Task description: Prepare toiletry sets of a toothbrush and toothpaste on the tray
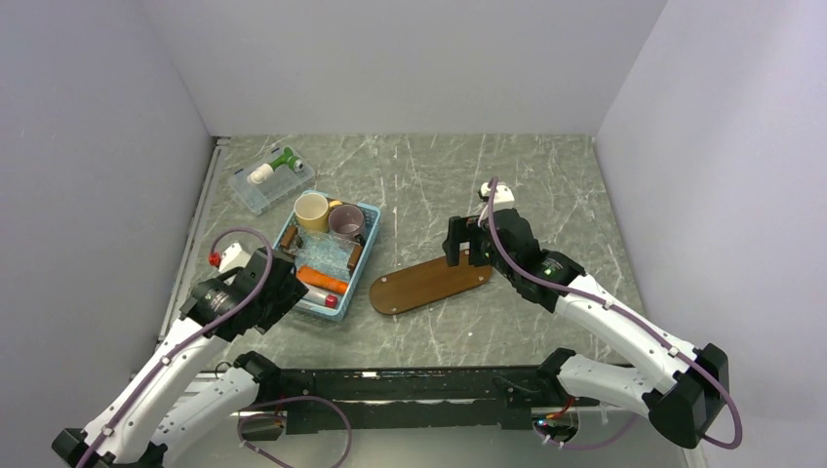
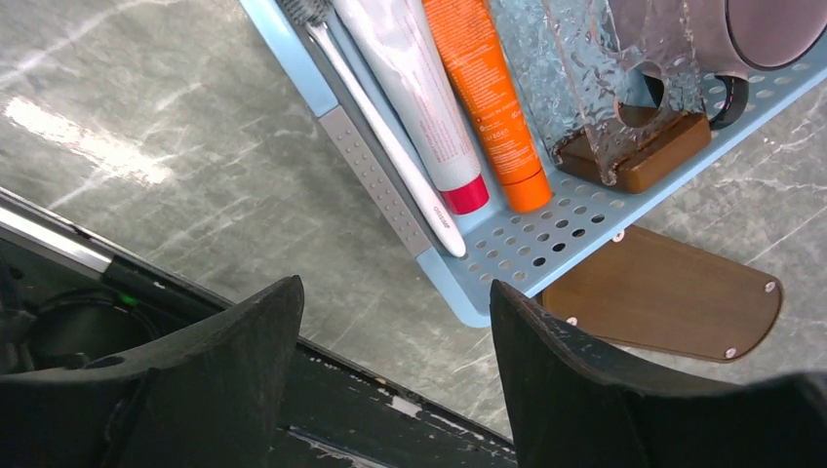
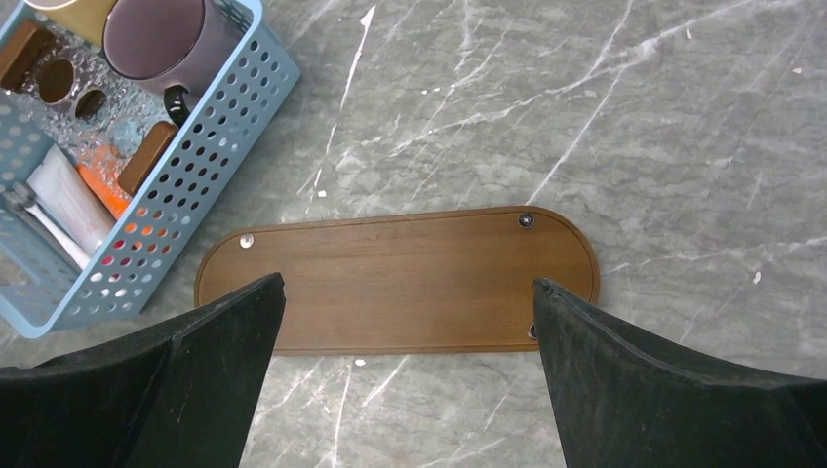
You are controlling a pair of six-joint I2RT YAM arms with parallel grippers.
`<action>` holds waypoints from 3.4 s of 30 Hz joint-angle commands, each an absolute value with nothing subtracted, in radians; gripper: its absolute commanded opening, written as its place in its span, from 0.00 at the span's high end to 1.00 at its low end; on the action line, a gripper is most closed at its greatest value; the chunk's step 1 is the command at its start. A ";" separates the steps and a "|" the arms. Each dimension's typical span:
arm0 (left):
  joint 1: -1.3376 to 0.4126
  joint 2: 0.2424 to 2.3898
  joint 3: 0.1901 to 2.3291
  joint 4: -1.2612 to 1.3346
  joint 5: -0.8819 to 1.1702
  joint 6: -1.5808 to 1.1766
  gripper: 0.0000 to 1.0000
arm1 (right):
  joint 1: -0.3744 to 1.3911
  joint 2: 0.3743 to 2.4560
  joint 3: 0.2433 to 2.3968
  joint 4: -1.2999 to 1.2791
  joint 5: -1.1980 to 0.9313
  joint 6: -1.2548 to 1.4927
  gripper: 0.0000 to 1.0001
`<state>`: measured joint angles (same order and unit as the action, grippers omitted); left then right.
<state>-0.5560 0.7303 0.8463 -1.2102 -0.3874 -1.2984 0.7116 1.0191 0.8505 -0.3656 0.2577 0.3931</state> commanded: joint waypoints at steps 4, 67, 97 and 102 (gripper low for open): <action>-0.415 0.769 0.792 -1.063 -0.240 -1.231 0.28 | 0.713 0.987 0.830 -0.329 0.237 0.410 0.00; -0.181 1.013 0.748 -0.880 -0.089 -0.898 1.00 | 0.713 1.005 0.771 -0.330 0.177 0.425 0.00; -0.181 1.554 1.194 -0.704 0.191 -0.523 1.00 | 0.713 0.901 0.687 -0.418 0.145 0.475 0.00; -0.181 1.633 1.269 -0.676 0.271 -0.482 1.00 | 0.714 0.886 0.669 -0.454 0.141 0.491 0.00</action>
<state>-0.1715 1.5990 1.1774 -0.7540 0.1184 -0.5415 0.7116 0.9123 0.6846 -0.4221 0.1532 0.4637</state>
